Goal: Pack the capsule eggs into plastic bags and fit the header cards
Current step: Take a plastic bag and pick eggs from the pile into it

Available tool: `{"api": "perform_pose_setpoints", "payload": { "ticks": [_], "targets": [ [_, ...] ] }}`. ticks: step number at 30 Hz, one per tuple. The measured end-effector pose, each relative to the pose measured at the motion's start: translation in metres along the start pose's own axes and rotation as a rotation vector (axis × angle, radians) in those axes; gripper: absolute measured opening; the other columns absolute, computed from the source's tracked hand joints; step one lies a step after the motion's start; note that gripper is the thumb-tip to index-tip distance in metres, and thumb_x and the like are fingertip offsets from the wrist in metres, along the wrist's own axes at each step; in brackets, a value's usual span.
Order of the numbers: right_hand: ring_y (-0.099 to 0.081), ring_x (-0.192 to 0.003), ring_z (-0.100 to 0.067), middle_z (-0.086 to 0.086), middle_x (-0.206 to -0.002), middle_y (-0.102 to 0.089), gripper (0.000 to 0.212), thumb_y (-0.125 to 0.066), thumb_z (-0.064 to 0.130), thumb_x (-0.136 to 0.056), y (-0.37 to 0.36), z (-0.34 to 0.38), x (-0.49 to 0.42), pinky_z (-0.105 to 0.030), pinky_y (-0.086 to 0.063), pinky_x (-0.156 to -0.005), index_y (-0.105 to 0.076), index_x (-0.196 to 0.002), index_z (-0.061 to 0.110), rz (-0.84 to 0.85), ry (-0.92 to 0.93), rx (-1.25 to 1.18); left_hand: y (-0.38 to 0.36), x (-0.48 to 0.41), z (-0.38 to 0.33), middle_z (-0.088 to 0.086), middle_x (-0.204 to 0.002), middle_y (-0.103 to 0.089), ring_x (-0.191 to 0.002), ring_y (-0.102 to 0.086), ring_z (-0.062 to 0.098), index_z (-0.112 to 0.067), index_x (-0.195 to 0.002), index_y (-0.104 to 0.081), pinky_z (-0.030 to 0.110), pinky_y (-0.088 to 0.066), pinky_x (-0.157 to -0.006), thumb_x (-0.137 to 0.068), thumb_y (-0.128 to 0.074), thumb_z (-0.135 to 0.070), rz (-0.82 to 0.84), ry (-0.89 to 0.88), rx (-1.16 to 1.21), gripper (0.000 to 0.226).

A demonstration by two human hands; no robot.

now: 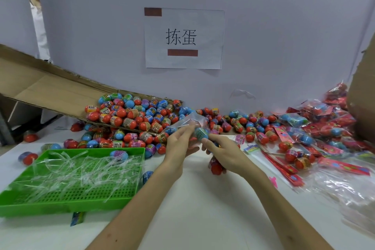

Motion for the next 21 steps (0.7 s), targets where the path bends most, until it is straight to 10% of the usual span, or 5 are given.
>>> {"api": "perform_pose_setpoints", "payload": {
  "ticks": [9,15,21],
  "targets": [
    [-0.058,-0.08,-0.007,0.012,-0.086,-0.063,0.011,-0.055,0.043,-0.102,-0.0054,-0.0007,0.0009,-0.015,-0.044,-0.068,-0.059,-0.092,0.043,-0.159,0.064,0.003,0.0025,0.0019,-0.0008,0.012,-0.123,-0.072,-0.116,-0.069,0.026,-0.013,-0.132,-0.067,0.041,-0.057,-0.1,-0.095,-0.072,-0.01,0.017,-0.021,-0.044,0.037],
    [-0.065,-0.075,-0.016,0.007,-0.082,-0.062,0.013,-0.069,0.037,-0.095,-0.0058,-0.0007,0.0027,-0.034,-0.06,-0.071,-0.063,-0.085,0.031,-0.278,0.095,-0.034,0.0029,-0.0011,0.0039,0.006,-0.098,-0.074,-0.082,-0.071,0.012,-0.006,-0.136,-0.063,0.029,-0.056,-0.081,-0.095,-0.072,-0.008,0.071,0.118,0.089,0.042],
    [-0.062,-0.095,-0.006,0.011,-0.106,-0.066,0.018,-0.068,0.016,-0.092,-0.0027,0.0006,0.0005,-0.014,-0.047,-0.073,-0.069,-0.101,0.032,-0.246,0.079,-0.073,0.0057,-0.0056,0.0013,0.009,-0.099,-0.079,-0.087,-0.076,0.016,-0.008,-0.12,-0.07,0.035,-0.055,-0.093,-0.099,-0.062,-0.006,0.044,0.25,0.404,0.022]
  ]
}}
Point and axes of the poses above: each hand's wrist, its own x-axis away from the middle knuckle, its own y-axis out of the back of the hand, z = x × y, the point moved 1 cm from there along -x, towards the middle knuckle
